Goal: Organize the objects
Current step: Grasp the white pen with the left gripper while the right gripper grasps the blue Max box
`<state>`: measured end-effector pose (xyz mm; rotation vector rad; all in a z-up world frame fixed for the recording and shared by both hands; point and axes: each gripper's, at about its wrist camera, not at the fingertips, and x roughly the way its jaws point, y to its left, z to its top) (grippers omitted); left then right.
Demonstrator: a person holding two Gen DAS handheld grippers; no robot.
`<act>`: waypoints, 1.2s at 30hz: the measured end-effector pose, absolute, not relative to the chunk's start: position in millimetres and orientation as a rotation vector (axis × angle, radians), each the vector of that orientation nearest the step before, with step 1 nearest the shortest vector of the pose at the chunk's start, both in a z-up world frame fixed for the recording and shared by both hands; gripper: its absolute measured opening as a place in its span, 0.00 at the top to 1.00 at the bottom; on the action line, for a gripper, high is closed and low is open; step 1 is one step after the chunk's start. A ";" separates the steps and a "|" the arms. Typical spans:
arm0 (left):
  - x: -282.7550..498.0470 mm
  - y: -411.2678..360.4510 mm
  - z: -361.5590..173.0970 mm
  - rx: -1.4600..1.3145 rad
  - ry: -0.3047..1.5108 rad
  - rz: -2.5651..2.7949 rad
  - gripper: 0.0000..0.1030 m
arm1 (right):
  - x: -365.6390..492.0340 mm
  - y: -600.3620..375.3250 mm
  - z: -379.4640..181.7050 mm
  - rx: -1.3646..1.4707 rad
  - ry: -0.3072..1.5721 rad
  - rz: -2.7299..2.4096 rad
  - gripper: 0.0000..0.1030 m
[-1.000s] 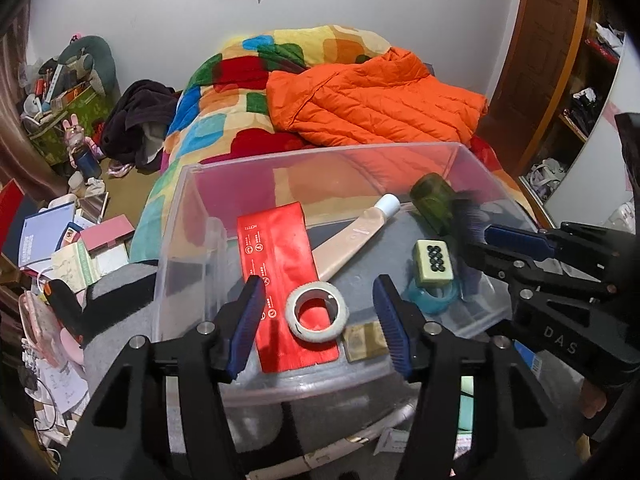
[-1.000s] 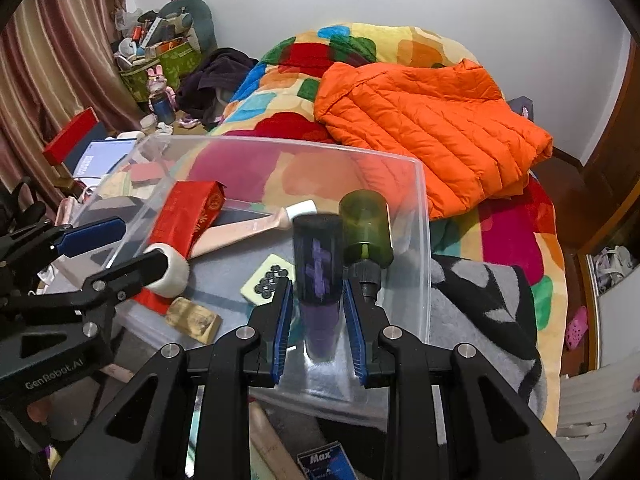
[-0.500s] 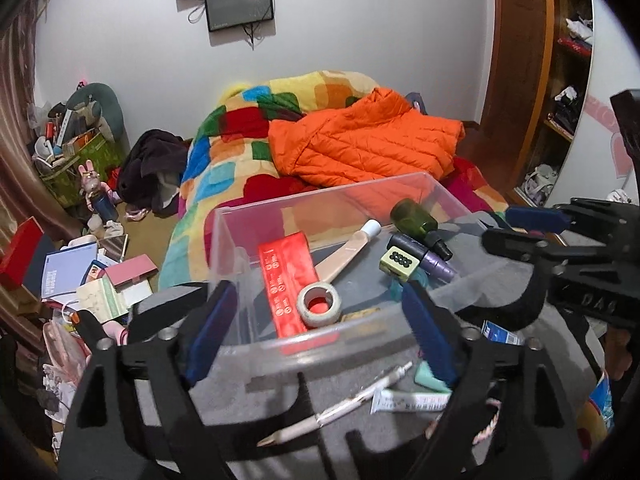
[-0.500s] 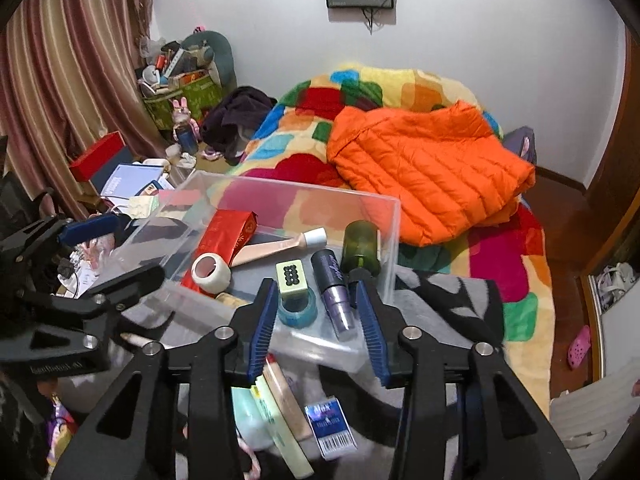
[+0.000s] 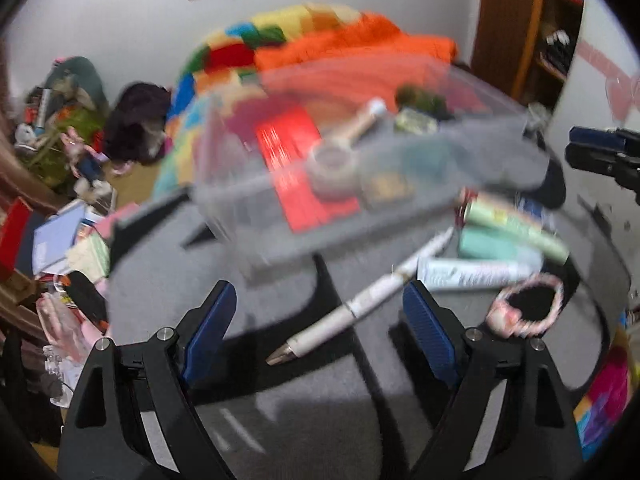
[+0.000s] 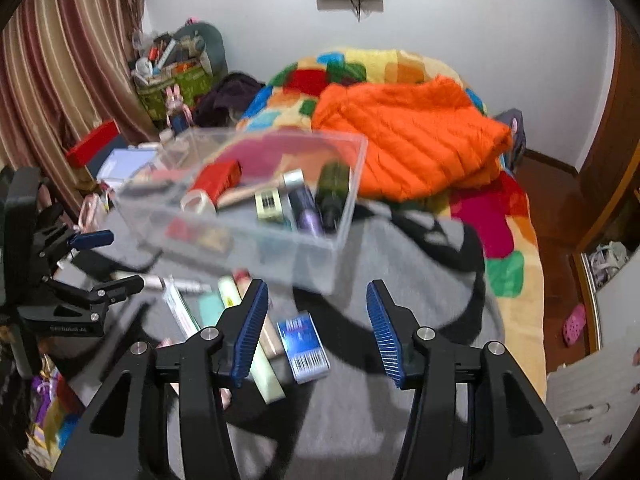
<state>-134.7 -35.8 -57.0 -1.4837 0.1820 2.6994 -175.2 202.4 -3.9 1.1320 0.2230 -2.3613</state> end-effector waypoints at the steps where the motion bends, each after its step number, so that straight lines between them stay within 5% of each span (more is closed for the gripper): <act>1: -137.3 -36.0 -61.9 -1.503 0.189 2.688 0.17 | -175.4 203.1 -12.8 1.166 0.231 -2.347 0.54; 6: -144.8 -37.3 -68.8 -1.509 0.148 2.645 0.19 | -177.1 203.3 -43.1 1.267 0.263 -2.279 0.54; 9: -143.9 -37.9 -70.4 -1.491 0.111 2.615 0.38 | -175.5 200.1 -53.7 1.290 0.280 -2.242 0.54; 11: -141.1 -37.1 -68.8 -1.469 0.106 2.606 0.60 | -175.3 198.0 -57.5 1.293 0.299 -2.239 0.54; 14: -133.2 -37.1 -67.0 -1.463 0.103 2.603 0.73 | -177.3 199.6 -60.3 1.301 0.275 -2.229 0.54; 24: -82.3 -40.2 -58.4 -1.513 0.033 2.663 0.87 | -173.3 213.9 -63.5 1.322 0.206 -2.236 0.74; 33: -82.5 -38.3 -56.0 -1.549 0.072 2.644 0.86 | -154.8 220.9 -56.5 1.298 0.255 -2.228 0.73; 36: -94.0 -34.1 -58.4 -1.545 0.114 2.638 0.79 | -160.0 220.3 -52.4 1.281 0.250 -2.238 0.63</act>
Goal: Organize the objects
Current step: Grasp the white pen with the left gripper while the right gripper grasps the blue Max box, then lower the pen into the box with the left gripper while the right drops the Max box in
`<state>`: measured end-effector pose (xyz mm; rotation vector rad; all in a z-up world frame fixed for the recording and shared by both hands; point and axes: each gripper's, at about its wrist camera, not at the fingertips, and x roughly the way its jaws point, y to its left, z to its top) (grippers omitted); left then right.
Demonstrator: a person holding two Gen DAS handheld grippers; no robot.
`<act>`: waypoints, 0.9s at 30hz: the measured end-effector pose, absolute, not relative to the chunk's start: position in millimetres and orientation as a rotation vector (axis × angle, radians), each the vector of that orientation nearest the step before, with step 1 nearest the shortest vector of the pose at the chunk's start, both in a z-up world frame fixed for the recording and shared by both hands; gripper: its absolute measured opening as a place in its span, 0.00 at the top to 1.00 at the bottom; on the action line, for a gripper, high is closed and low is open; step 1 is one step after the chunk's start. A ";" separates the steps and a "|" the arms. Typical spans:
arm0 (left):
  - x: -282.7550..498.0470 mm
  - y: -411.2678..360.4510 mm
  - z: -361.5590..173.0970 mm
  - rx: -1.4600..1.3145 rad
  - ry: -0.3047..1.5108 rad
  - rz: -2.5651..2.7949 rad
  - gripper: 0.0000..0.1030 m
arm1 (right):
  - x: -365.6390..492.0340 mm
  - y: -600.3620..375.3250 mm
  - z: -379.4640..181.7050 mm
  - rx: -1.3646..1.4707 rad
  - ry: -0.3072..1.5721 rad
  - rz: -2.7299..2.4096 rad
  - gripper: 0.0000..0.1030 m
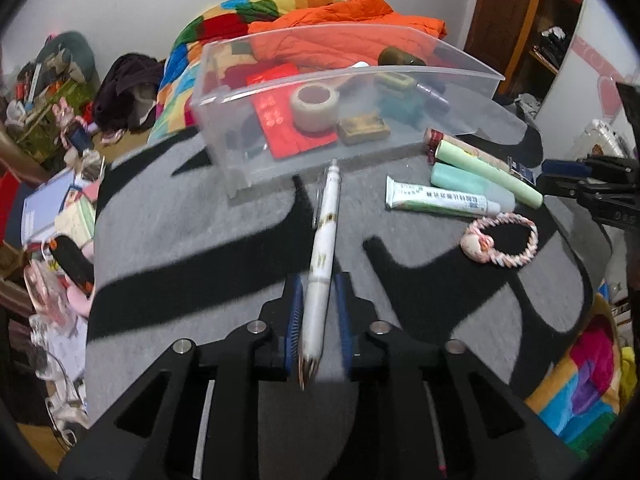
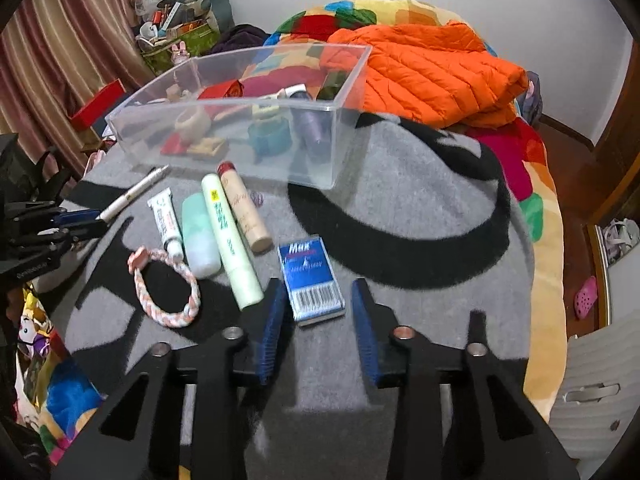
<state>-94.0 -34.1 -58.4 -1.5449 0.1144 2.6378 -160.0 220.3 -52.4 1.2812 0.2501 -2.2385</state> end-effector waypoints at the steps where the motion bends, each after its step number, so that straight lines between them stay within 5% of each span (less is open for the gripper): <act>1: -97.8 -32.9 -58.9 -1.544 0.128 2.639 0.76 | -162.0 218.5 -52.1 1.276 0.260 -2.244 0.60; 11: -132.9 -33.1 -64.6 -1.530 0.111 2.638 0.73 | -169.3 205.8 -64.2 1.275 0.304 -2.247 0.60; 16: -135.9 -32.8 -65.6 -1.508 0.085 2.643 0.73 | -167.1 211.5 -64.8 1.288 0.231 -2.230 0.75; 19: -132.6 -34.3 -64.3 -1.499 0.061 2.646 0.87 | -165.1 213.2 -63.5 1.291 0.223 -2.248 0.76; 27: -107.2 -39.5 -53.5 -1.460 -0.011 2.696 0.88 | -159.0 224.5 -43.5 1.238 0.139 -2.302 0.76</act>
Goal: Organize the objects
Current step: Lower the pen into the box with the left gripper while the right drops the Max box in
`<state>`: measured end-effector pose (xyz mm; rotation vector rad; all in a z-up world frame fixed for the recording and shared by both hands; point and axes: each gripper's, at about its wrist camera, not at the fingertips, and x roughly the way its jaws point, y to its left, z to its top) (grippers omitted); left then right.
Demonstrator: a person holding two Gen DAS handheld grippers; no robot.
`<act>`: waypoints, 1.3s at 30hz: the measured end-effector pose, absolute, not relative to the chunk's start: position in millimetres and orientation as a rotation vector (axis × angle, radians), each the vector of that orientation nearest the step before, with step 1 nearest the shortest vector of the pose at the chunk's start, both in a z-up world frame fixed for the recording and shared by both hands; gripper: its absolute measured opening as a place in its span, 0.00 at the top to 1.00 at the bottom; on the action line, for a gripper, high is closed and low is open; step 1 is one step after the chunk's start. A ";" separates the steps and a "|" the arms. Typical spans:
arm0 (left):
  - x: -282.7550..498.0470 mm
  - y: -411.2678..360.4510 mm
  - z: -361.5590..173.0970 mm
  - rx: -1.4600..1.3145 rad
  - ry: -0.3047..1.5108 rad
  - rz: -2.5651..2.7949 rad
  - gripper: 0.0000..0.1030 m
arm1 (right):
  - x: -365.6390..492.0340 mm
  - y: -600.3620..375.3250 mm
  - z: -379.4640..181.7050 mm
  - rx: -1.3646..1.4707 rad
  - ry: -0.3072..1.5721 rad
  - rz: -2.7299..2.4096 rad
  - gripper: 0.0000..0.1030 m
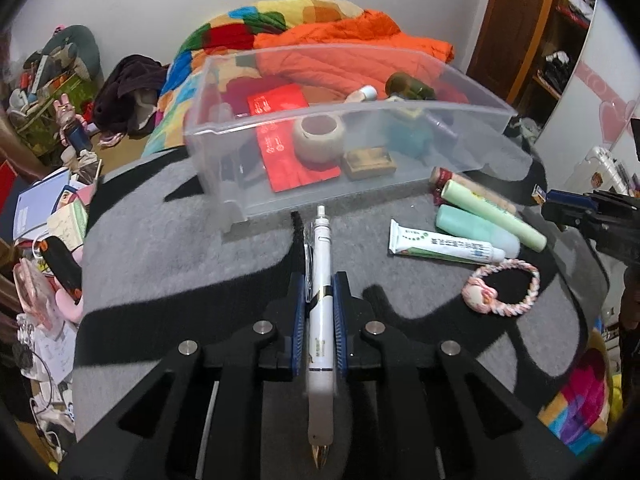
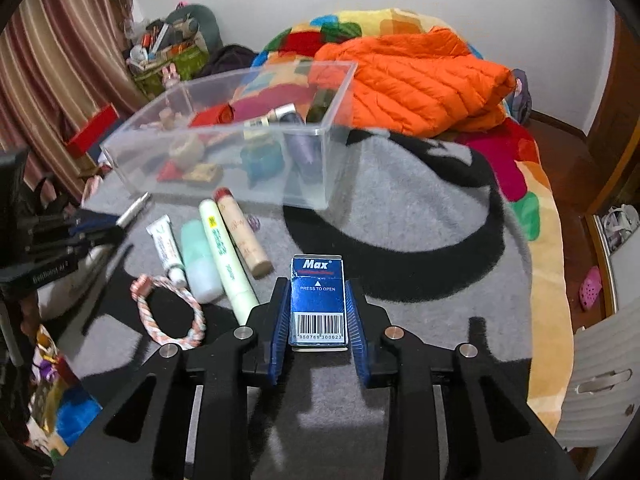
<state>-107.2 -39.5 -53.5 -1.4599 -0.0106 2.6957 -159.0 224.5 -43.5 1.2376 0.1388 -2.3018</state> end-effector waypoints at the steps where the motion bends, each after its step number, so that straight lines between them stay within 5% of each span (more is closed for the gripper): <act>1: -102.5 -39.8 -49.1 -1.441 -0.014 2.717 0.88 | -158.7 225.6 -39.6 1.226 0.122 -2.306 0.76; 19: -71.3 -60.5 52.7 -1.014 -0.184 2.985 0.89 | -162.0 223.4 37.1 0.954 -0.072 -2.413 0.76; 39: -144.1 -72.1 69.4 -0.996 -0.165 3.075 0.89 | -207.5 150.5 47.7 0.915 0.069 -2.395 0.76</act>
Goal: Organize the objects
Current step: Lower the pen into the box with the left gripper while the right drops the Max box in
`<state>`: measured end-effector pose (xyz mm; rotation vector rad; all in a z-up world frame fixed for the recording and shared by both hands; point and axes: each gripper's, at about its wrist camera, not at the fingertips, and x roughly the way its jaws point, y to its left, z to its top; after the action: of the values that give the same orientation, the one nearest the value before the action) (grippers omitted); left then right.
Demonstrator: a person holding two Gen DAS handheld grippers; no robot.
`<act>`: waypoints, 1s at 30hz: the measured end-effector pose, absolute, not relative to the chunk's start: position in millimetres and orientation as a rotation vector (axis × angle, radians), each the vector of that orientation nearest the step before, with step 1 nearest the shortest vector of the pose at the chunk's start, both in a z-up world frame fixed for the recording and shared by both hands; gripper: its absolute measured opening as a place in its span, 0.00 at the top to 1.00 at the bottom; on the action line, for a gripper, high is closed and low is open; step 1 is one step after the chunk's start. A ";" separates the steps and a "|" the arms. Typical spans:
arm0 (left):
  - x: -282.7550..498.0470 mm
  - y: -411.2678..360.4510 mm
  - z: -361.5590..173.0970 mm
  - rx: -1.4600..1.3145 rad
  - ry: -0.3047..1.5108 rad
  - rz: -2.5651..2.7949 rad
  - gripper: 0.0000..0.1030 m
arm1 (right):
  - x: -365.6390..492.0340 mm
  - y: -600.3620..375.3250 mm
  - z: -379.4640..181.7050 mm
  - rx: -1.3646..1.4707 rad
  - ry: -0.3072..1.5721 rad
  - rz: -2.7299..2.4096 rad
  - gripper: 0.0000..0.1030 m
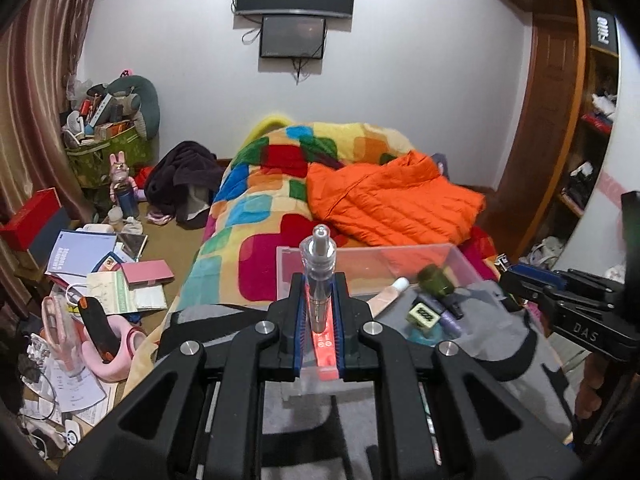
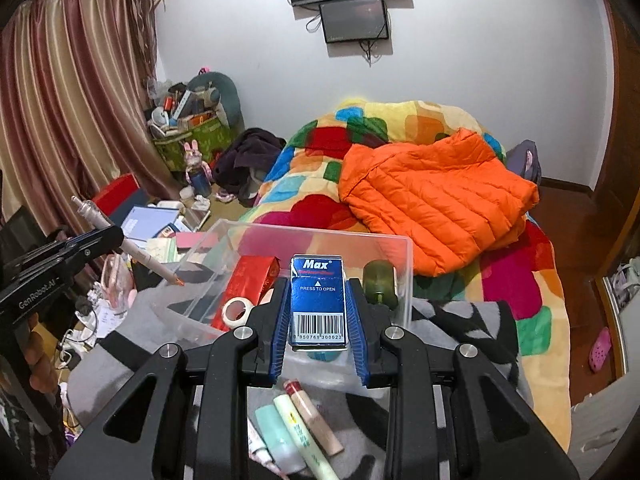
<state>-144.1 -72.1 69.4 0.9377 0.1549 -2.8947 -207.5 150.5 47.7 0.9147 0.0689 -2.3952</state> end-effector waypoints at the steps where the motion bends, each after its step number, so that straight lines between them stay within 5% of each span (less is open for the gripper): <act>1: -147.9 -71.7 66.2 0.947 0.147 -2.885 0.89 | -210.5 147.1 44.4 0.926 0.077 -2.391 0.76; 15: -198.1 -34.8 6.8 1.112 -0.080 -2.800 0.89 | -246.2 115.8 -10.1 1.104 0.211 -2.366 0.76; 24: -192.6 -21.4 2.6 1.246 -0.011 -2.891 0.77 | -240.3 111.1 -14.6 1.111 0.257 -2.325 0.75; 30: -182.8 -19.4 12.1 1.274 0.054 -2.948 0.61 | -231.2 114.1 -2.8 1.071 0.259 -2.329 0.60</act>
<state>-182.9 -19.4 12.1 1.2741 0.0539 -2.9479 -231.2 114.1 -2.8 1.0705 0.2589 -2.3293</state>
